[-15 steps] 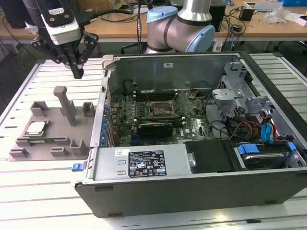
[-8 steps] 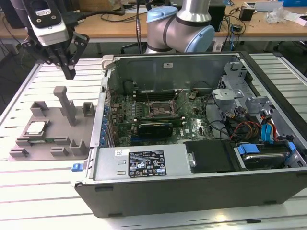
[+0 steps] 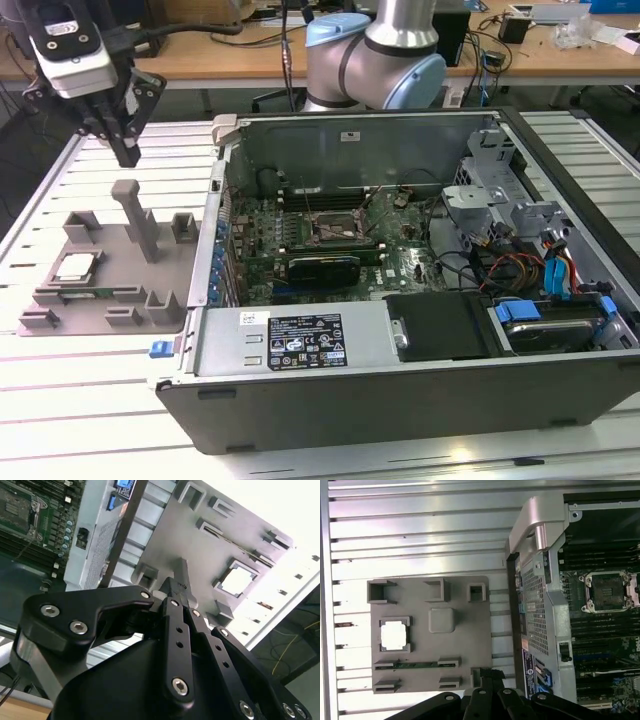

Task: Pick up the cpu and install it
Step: 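Reach for the cpu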

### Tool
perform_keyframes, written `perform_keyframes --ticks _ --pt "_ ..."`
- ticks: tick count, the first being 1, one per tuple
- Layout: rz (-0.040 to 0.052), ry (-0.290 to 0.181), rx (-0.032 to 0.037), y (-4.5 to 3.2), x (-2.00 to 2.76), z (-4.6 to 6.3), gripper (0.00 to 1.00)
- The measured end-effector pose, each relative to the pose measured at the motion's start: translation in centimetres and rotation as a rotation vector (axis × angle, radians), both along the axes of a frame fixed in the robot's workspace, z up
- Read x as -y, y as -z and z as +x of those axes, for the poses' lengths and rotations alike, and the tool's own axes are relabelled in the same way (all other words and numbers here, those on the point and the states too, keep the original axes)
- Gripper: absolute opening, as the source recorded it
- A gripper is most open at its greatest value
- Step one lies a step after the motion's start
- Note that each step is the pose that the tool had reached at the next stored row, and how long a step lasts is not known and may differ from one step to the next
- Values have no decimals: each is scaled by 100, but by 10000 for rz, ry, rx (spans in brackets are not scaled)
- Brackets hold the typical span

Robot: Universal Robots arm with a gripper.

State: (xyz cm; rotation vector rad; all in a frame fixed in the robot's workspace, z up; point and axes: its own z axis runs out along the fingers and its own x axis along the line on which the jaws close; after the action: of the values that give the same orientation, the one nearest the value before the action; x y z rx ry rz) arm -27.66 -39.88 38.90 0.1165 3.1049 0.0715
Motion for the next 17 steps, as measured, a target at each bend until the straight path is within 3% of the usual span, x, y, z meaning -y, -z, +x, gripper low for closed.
perform_keyframes --ticks 17 --pt "2 0 -1 15 0 -281 11"
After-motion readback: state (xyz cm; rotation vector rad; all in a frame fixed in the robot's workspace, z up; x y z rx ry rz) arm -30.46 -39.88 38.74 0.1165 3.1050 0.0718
